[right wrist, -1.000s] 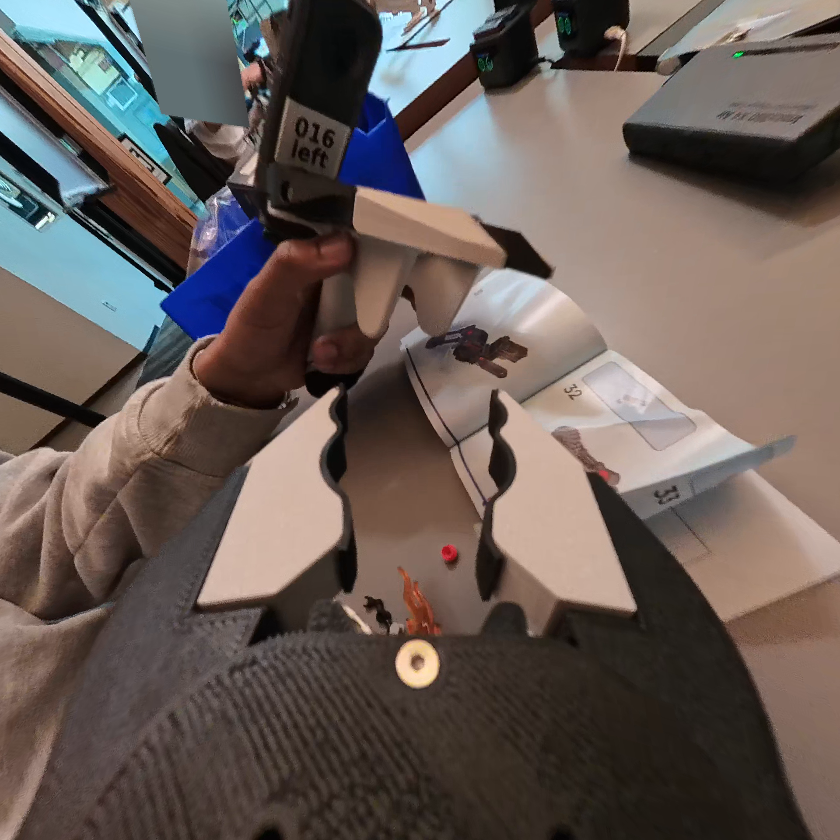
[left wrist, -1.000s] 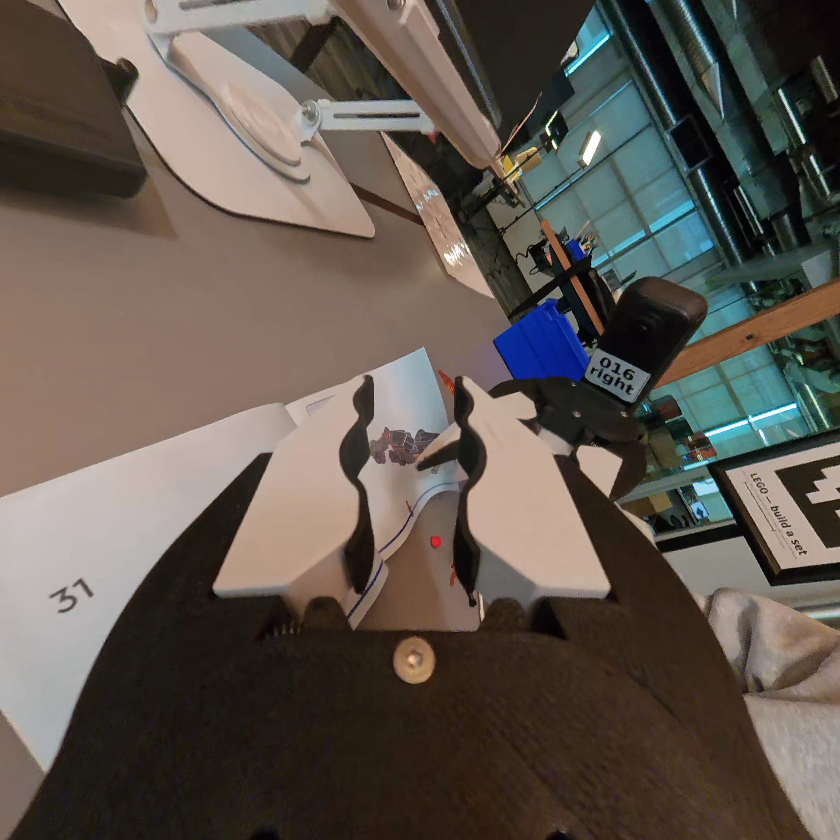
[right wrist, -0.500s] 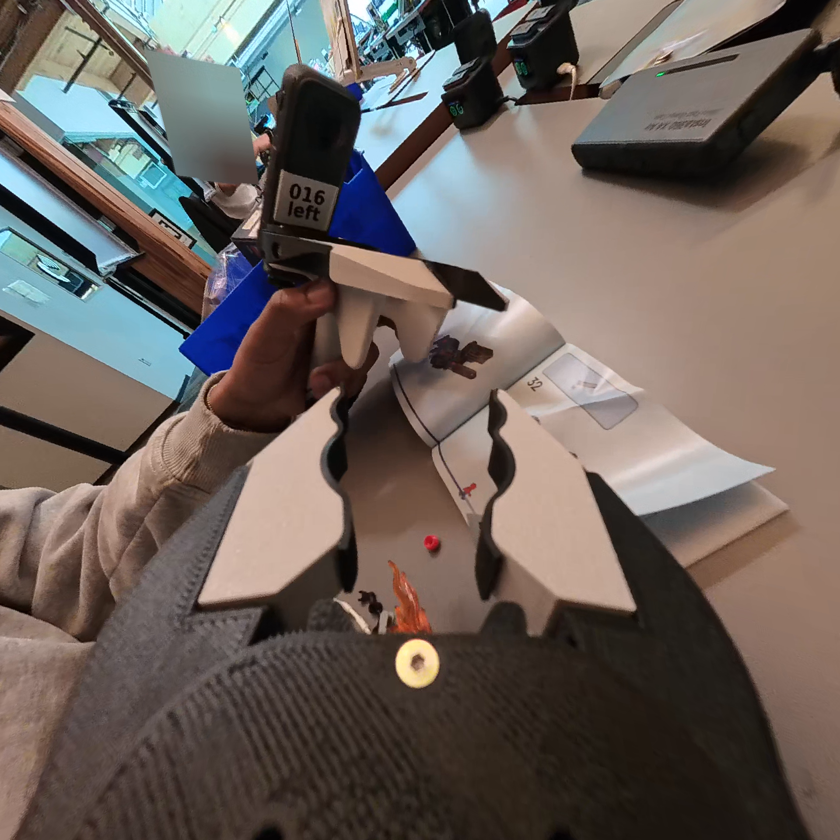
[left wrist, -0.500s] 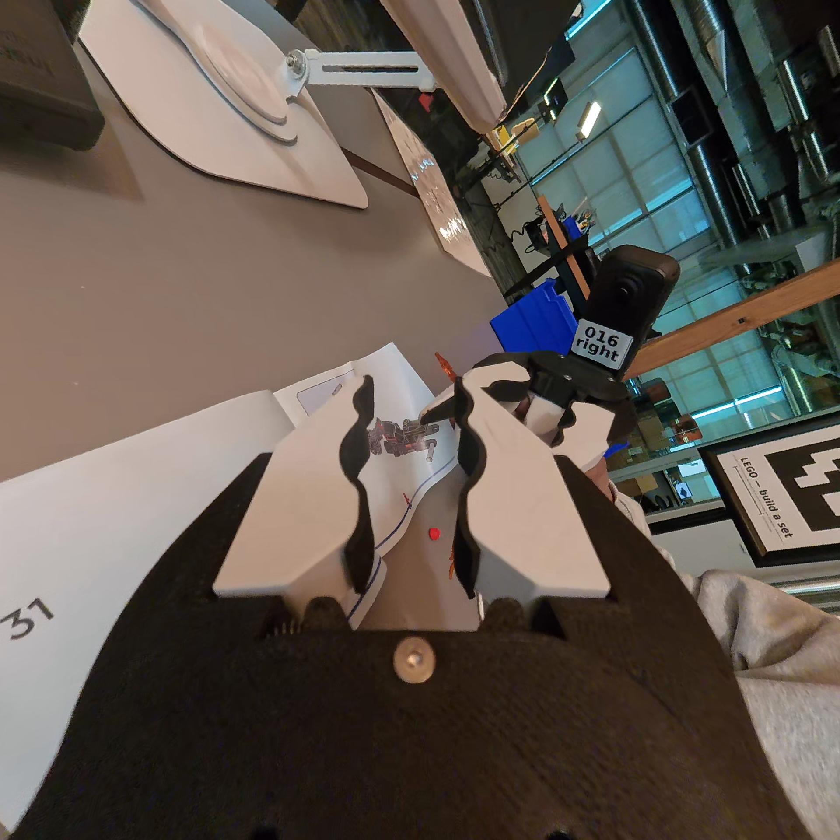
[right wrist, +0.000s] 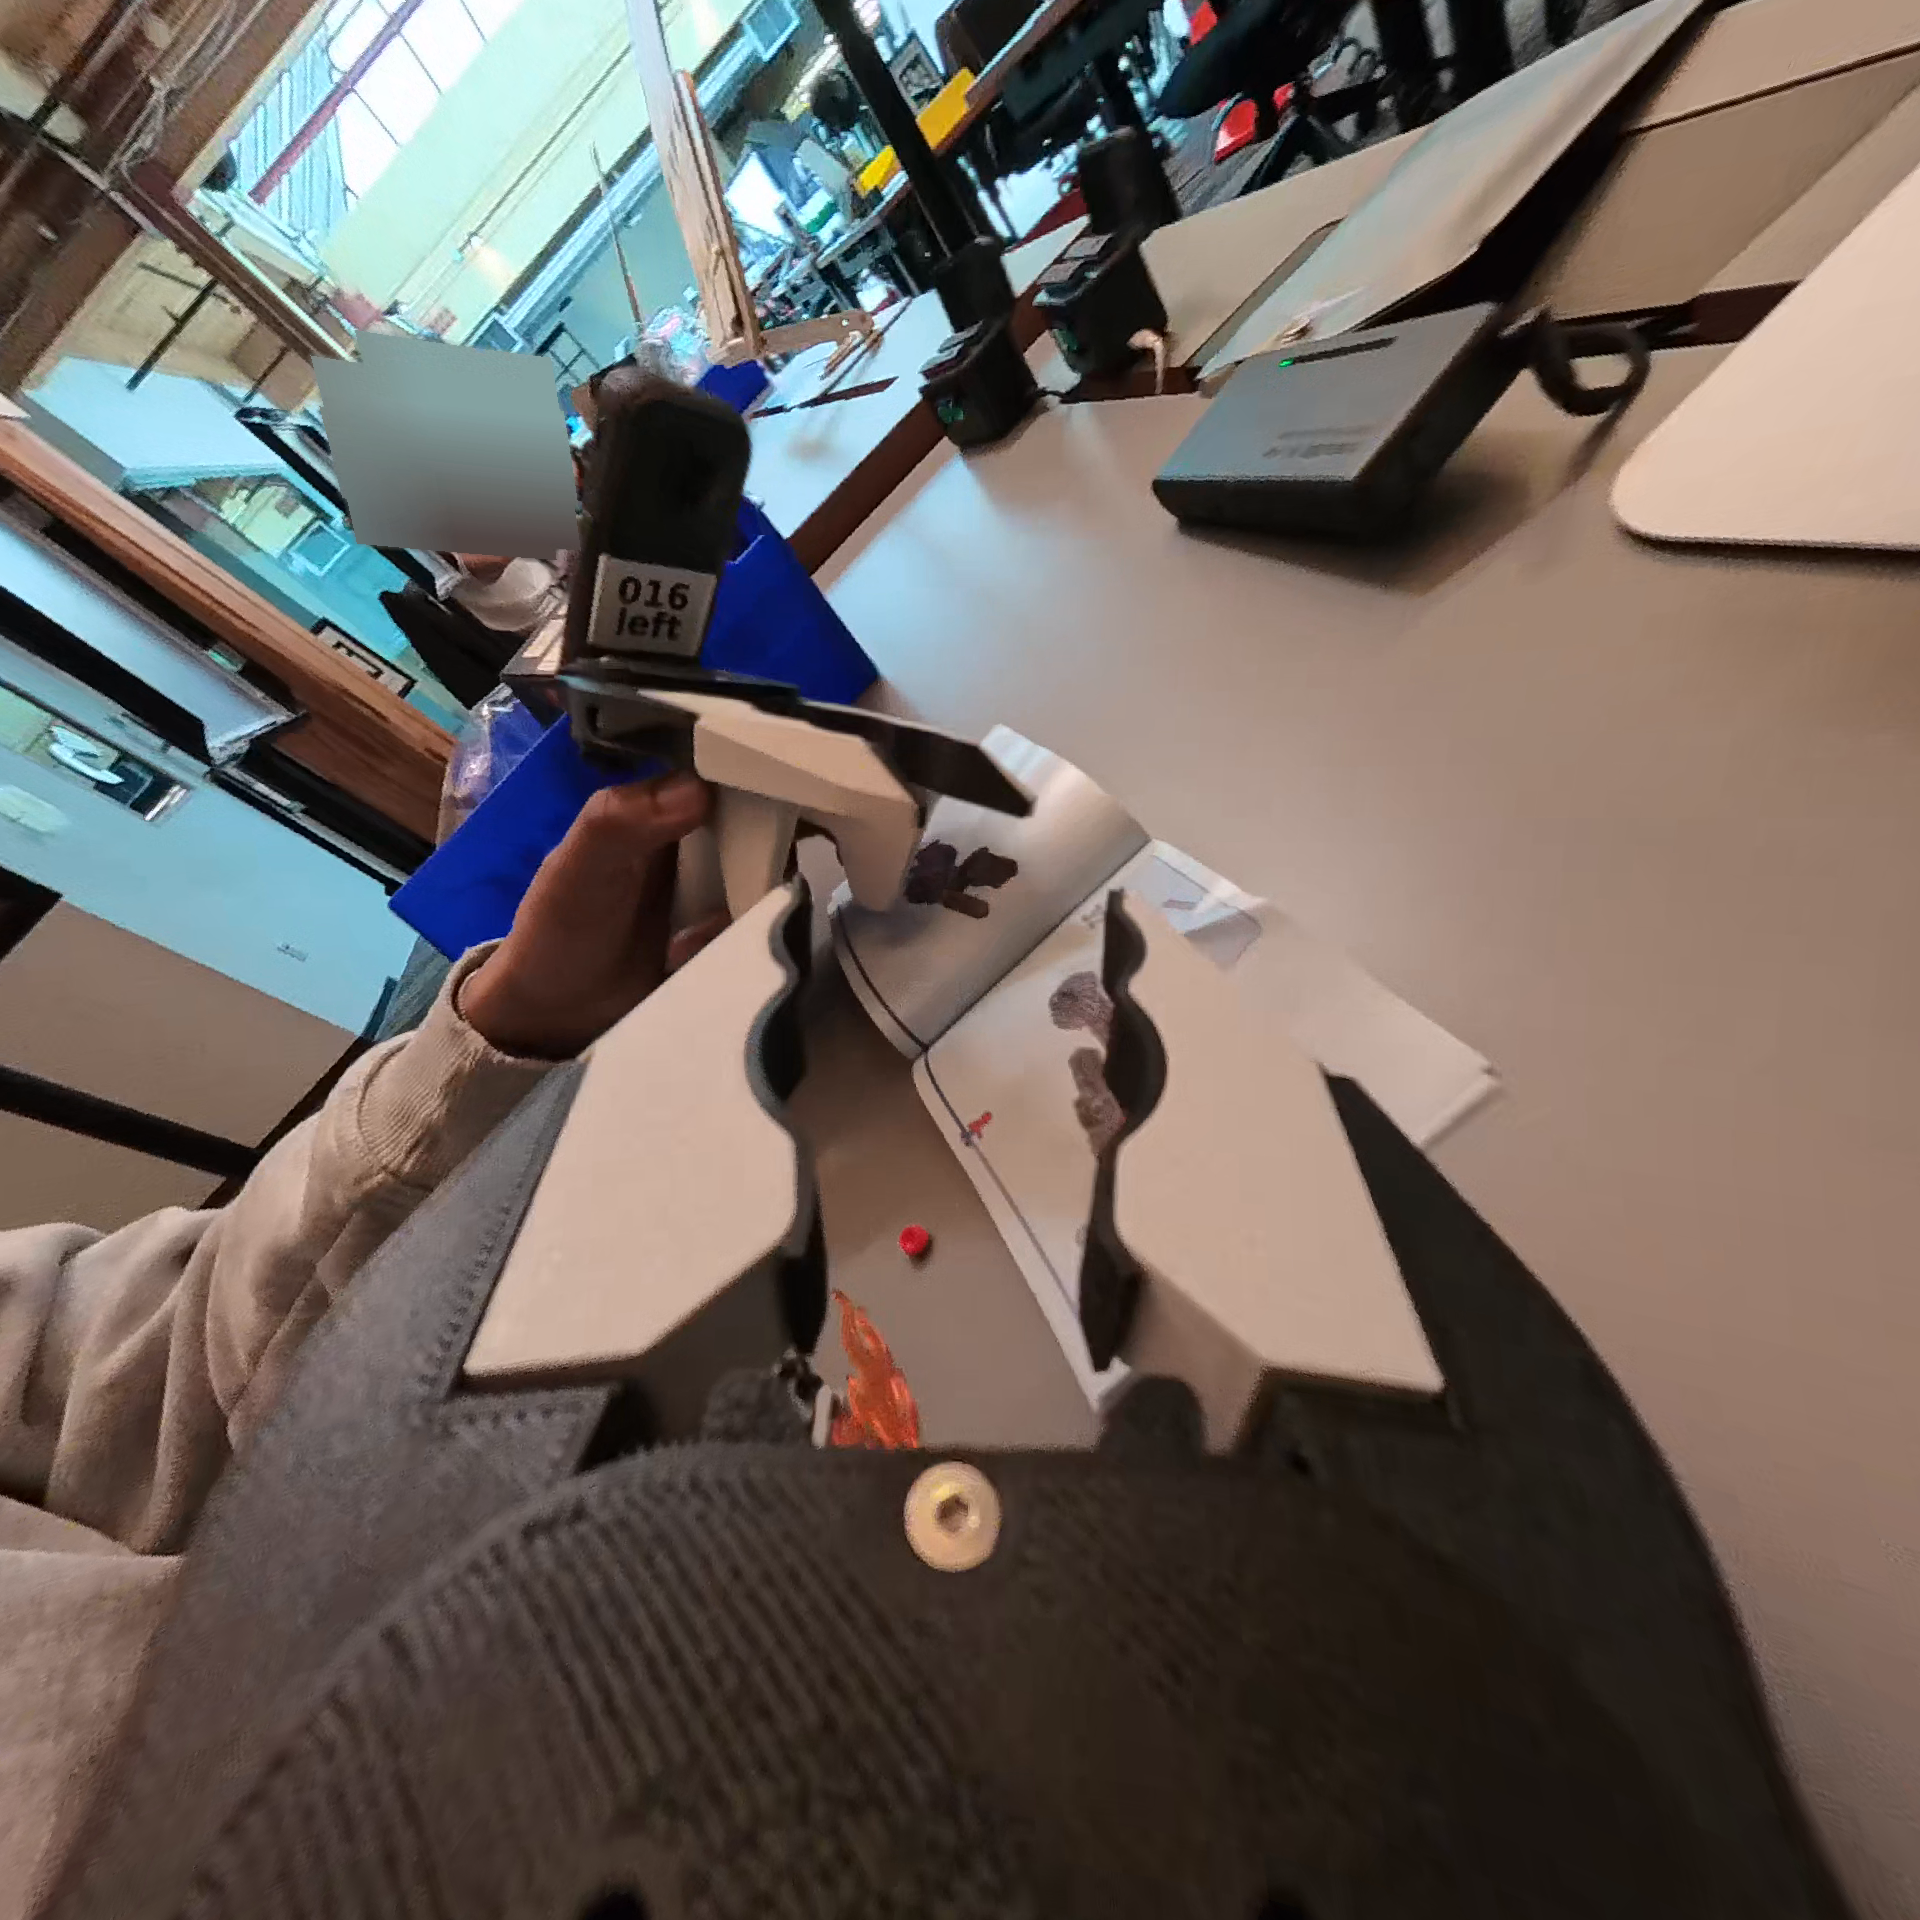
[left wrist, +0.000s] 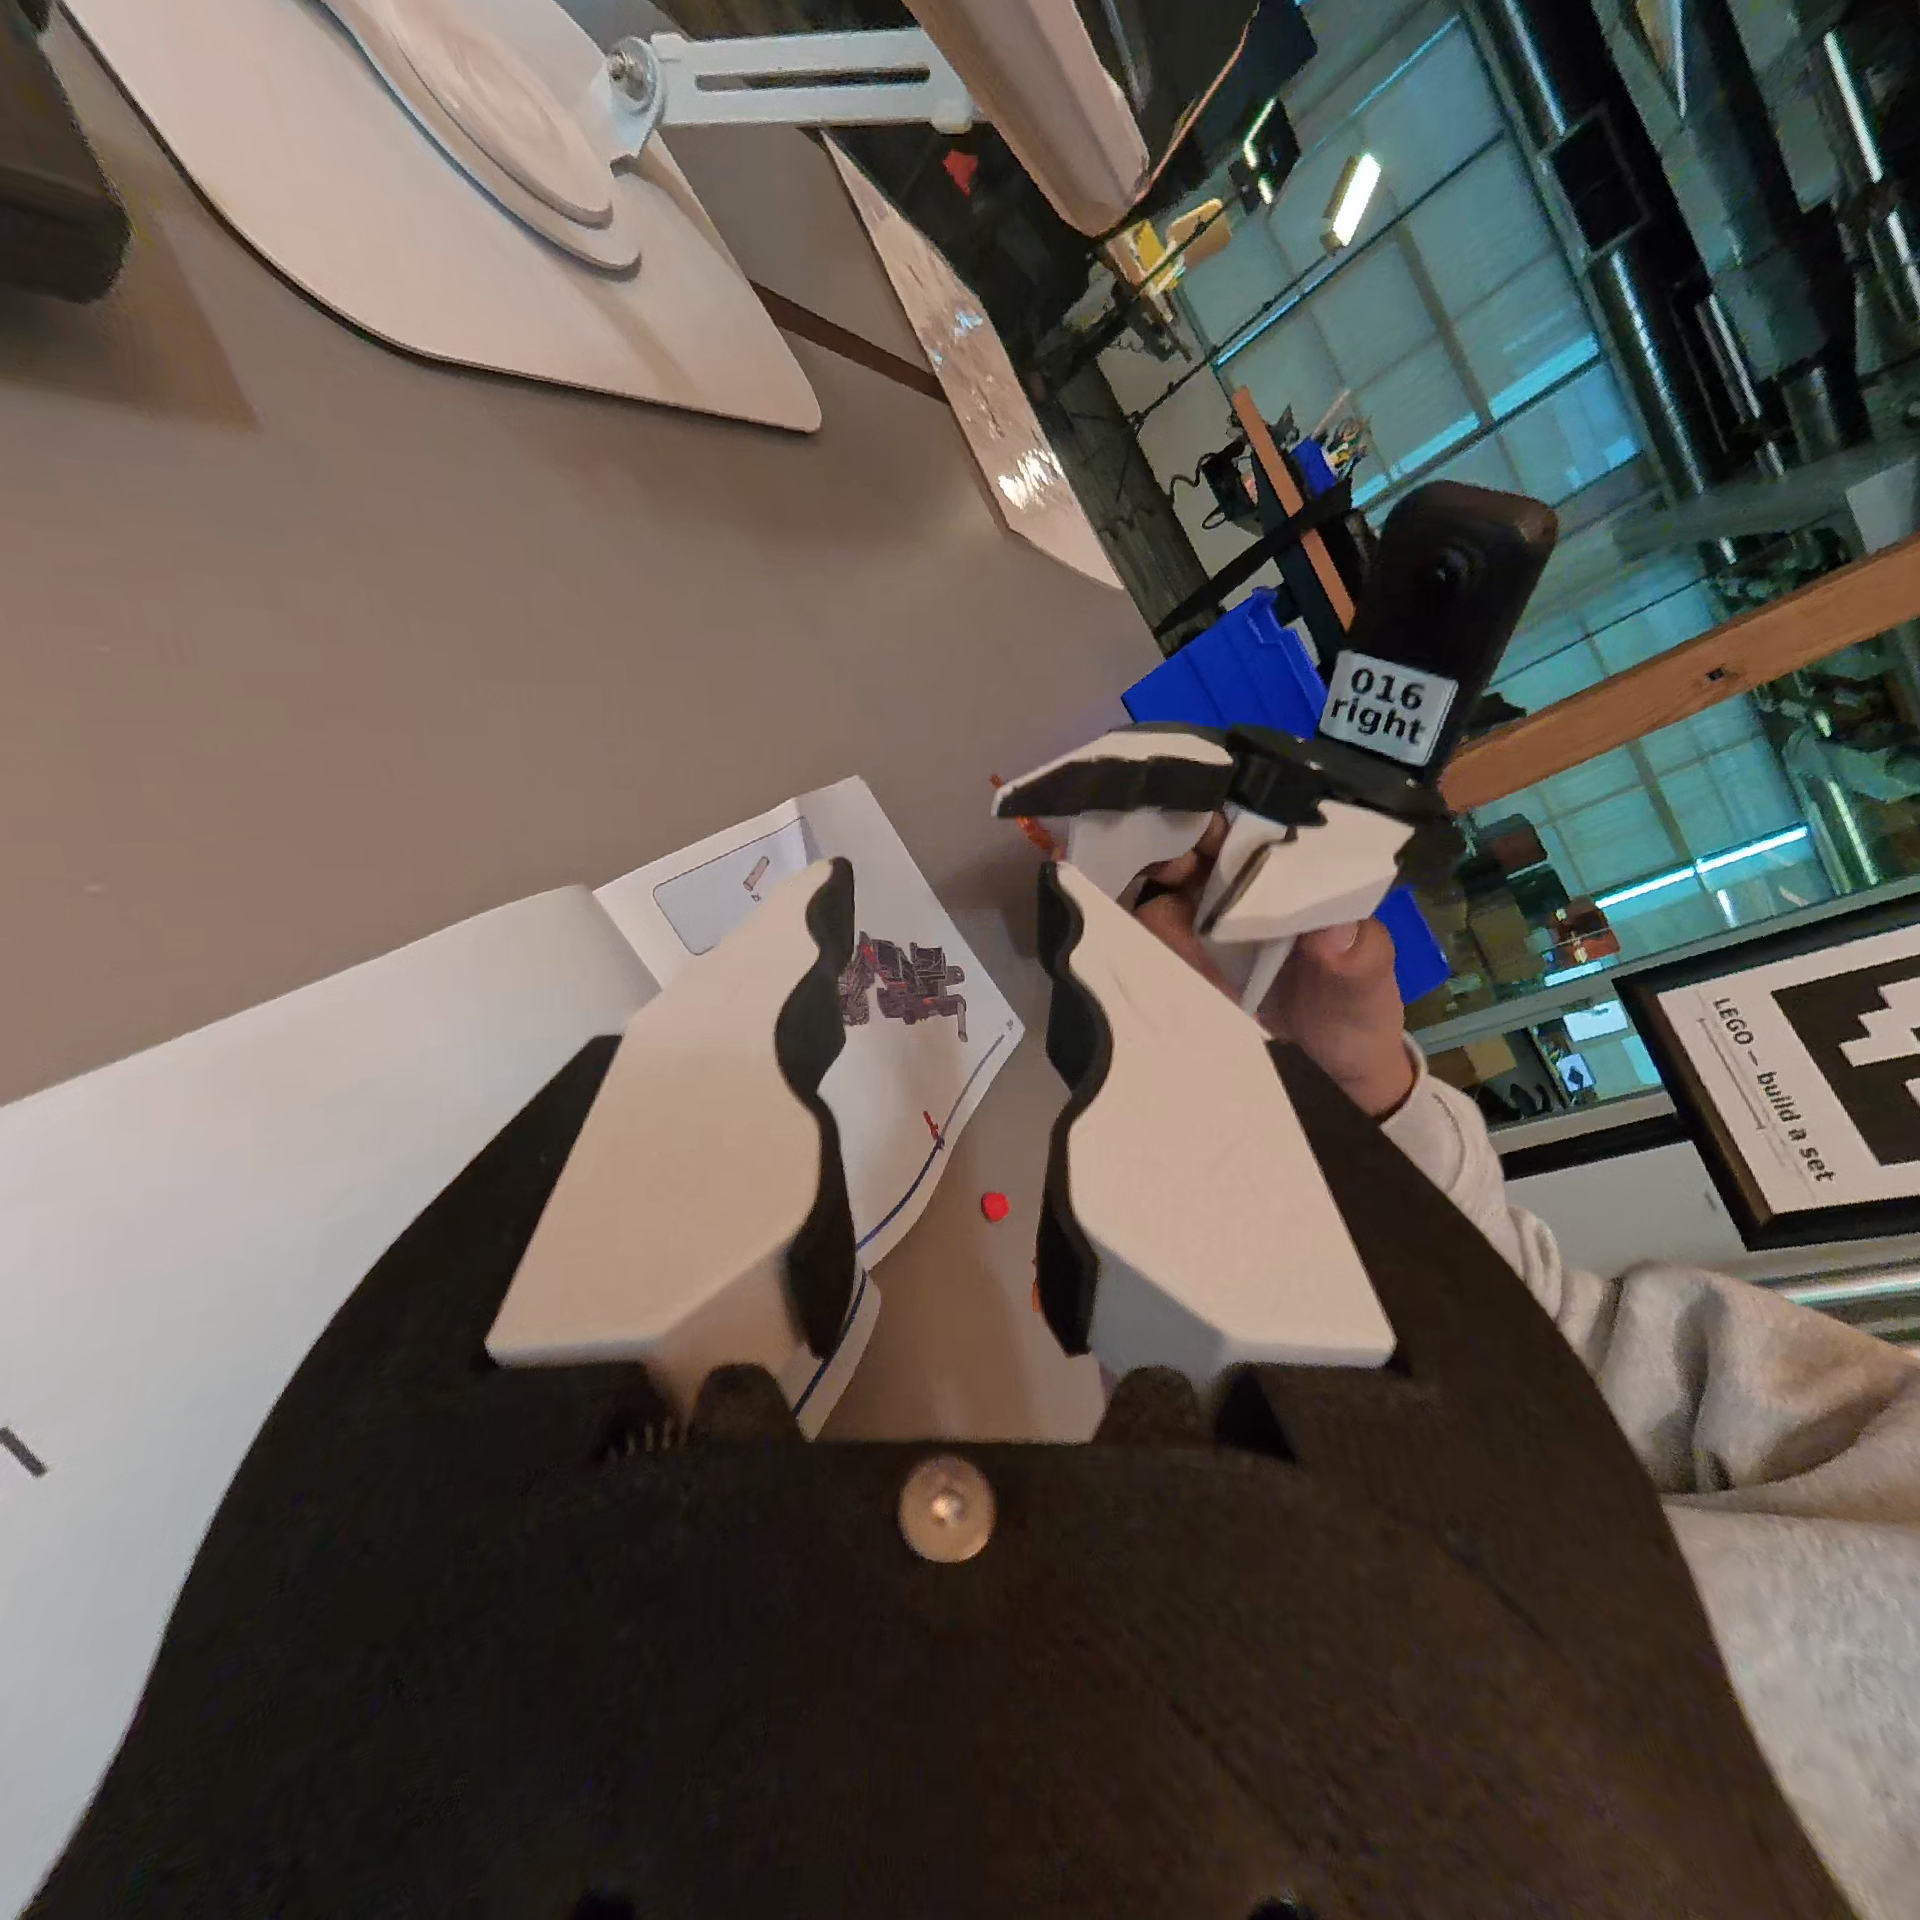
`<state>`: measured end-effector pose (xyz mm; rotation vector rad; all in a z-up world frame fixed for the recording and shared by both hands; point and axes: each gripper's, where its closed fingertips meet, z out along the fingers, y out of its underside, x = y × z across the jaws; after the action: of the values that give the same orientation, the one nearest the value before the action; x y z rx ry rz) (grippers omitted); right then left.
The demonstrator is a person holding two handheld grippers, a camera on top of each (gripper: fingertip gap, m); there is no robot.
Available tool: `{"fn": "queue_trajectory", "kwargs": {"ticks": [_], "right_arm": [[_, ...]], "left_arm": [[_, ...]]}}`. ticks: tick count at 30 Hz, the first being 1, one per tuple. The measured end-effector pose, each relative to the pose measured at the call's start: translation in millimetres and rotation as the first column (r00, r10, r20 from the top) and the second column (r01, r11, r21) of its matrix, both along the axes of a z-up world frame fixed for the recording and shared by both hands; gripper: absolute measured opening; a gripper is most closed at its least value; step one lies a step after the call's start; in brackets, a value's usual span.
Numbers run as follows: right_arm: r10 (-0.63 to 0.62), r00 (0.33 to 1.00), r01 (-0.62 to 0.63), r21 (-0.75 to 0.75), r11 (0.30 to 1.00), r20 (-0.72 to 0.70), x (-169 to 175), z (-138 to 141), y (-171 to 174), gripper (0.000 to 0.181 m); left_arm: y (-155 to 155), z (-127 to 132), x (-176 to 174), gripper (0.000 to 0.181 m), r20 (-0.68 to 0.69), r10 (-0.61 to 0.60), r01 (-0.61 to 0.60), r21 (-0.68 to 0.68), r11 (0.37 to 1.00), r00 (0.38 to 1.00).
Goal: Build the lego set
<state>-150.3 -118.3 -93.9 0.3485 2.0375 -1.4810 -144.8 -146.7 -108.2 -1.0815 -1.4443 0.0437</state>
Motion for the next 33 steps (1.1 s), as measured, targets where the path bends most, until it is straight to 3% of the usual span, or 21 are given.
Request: {"fn": "queue_trajectory", "kwargs": {"ticks": [8, 11, 13, 16, 20, 26, 33], "right_arm": [[-0.144, 0.982, 0.159, 0.129, 0.979, -0.120, -44.9, -15.7, 23.1, 0.056], [-0.157, 0.982, 0.171, 0.129, 0.977, -0.108, -49.5, -16.9, 25.8, 0.056], [-0.160, 0.981, 0.173, 0.123, 0.977, -0.105, -50.1, -15.5, 26.2, 0.055], [-0.162, 0.979, 0.178, 0.126, 0.976, -0.124, -50.7, -15.4, 26.6, 0.055], [-0.165, 0.977, 0.182, 0.124, 0.976, -0.136, -50.9, -14.3, 26.6, 0.055], [-0.167, 0.976, 0.184, 0.118, 0.976, -0.142, -50.4, -12.0, 26.6, 0.054], [-0.167, 0.973, 0.186, 0.117, 0.975, -0.160, -49.6, -10.9, 26.3, 0.054]], "left_arm": [[4.1, -17.2, -0.6, 0.038, 0.070, -0.002, 0.012, -0.149, 0.989, 0.998], [-3.8, -24.8, -4.3, 0.064, 0.110, 0.083, -0.053, -0.250, 0.967, 0.990], [-9.6, -28.3, -7.3, 0.077, 0.104, 0.154, -0.106, -0.370, 0.923, 0.983], [-8.4, -40.5, -7.4, 0.079, 0.147, 0.205, -0.093, -0.548, 0.831, 0.968], [-3.2, -55.5, -6.7, 0.083, 0.194, 0.240, -0.055, -0.659, 0.750, 0.951], [-8.6, -65.3, -6.5, 0.075, 0.200, 0.281, -0.037, -0.753, 0.657, 0.939], [-16.7, -63.6, -5.2, 0.048, 0.196, 0.308, -0.058, -0.755, 0.653, 0.931]]}}
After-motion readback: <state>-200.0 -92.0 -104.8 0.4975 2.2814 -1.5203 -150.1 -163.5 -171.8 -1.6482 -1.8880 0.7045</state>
